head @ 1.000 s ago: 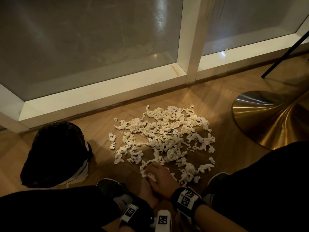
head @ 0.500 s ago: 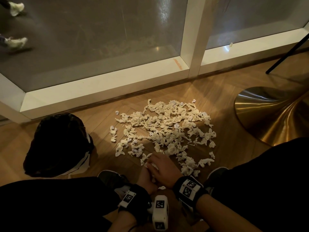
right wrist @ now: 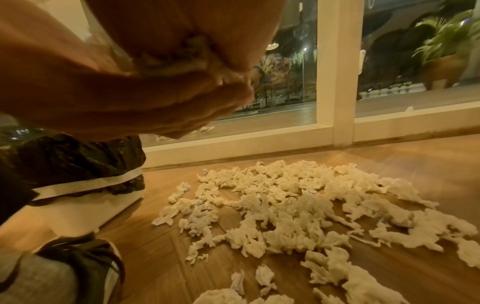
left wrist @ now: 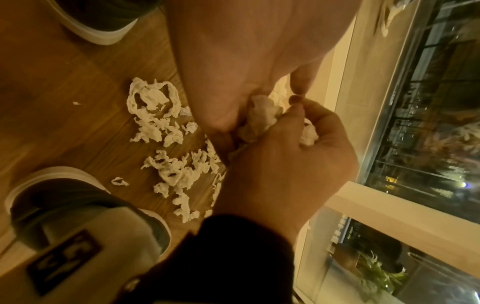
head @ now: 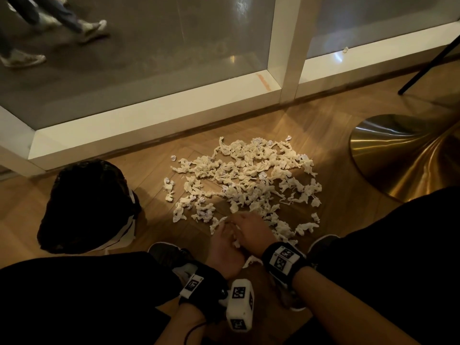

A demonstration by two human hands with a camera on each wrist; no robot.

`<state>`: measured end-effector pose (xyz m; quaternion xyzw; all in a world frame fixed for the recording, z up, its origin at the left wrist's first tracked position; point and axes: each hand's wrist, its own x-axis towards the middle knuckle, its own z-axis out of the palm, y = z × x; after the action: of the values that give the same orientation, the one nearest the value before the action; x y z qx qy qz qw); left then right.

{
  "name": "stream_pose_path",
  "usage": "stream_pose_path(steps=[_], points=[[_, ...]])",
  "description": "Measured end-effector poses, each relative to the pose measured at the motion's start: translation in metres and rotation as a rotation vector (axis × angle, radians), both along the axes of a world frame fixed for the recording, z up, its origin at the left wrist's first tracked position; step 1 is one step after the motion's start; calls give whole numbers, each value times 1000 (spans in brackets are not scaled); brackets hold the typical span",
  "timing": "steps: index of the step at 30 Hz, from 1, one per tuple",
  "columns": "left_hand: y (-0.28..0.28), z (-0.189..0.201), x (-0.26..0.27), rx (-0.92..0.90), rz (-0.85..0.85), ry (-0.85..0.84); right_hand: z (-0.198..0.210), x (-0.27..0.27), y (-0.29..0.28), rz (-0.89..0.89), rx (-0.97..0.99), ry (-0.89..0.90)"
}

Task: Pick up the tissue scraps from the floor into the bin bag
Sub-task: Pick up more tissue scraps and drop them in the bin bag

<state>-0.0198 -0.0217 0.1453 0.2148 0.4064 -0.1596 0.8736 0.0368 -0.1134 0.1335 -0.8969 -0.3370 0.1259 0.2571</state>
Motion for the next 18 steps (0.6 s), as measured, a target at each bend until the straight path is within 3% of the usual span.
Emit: stream_pose_path(steps=[4,9,13,16,18], points=[[-8,-5,-5,61,-50,-14,3,3,-3,-74,117,75],[-13,2,-2,-27,-38,-55,6,4,0,-188,246,137],[-8,3,0,-35,43,-54,7,-6,8,-127,320,180],[-5,4,5,356,-168,3,-3,-13,10,-7,119,82],[0,14,3,746,-407,-1,-8,-15,9,52,1,-19]])
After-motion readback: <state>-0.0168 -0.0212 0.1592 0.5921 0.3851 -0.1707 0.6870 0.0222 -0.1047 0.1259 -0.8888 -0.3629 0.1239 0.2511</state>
